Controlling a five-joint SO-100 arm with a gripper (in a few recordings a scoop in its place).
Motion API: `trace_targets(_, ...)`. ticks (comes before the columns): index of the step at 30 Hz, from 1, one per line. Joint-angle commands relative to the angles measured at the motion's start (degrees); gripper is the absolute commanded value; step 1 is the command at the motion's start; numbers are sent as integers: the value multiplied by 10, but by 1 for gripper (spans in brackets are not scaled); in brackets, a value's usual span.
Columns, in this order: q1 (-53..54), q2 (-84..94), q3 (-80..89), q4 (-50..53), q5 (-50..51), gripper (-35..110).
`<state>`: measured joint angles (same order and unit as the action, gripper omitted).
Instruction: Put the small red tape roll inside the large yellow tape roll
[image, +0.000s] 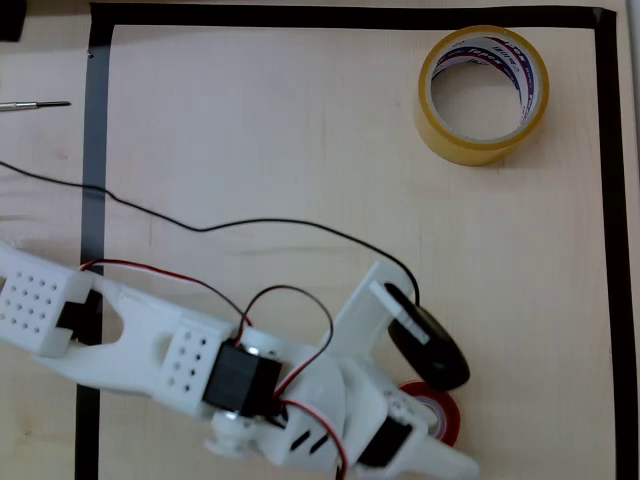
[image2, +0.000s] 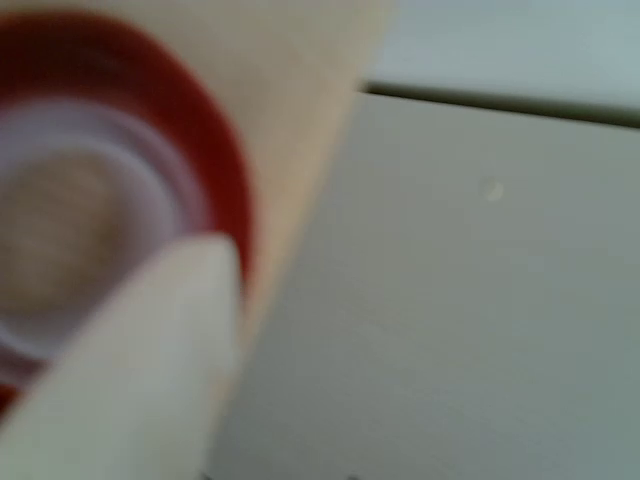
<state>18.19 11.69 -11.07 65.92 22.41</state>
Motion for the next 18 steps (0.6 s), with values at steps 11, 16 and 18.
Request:
trace_targets(11,-4,-18,-28,16,26,24)
trace_targets(16,-13,-30,-29,76,28,24)
trace_targets(18,-16,-23,-29,116,28,24)
